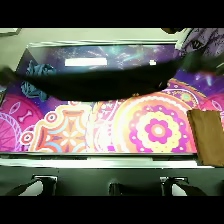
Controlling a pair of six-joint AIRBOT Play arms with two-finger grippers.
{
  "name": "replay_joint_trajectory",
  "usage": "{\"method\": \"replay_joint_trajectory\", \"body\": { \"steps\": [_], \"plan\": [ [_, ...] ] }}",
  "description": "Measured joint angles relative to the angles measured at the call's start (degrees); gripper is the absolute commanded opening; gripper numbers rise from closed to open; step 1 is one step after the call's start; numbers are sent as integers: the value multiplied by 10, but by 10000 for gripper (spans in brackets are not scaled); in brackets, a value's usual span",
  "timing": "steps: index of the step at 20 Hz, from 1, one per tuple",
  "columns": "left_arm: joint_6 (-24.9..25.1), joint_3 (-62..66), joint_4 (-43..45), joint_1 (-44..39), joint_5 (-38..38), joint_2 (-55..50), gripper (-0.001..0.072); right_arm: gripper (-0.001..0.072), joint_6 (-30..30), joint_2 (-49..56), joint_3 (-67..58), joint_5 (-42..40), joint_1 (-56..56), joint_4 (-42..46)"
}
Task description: Fold the clothes and pants, and hang the long-sleeved shirts on hangers.
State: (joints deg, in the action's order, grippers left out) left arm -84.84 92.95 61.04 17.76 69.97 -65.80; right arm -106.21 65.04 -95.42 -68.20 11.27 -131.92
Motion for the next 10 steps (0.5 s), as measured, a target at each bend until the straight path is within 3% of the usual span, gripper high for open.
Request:
{"method": "replay_joint_trajectory", "body": {
  "steps": [4, 10],
  "plan": [
    [-55, 148, 99, -10, 12, 71, 13, 30, 50, -97, -123, -9, 0, 53],
    [-94, 195, 185, -14, 56, 165, 13, 29, 138, -217, -165, -9, 0, 129]
  ]
}}
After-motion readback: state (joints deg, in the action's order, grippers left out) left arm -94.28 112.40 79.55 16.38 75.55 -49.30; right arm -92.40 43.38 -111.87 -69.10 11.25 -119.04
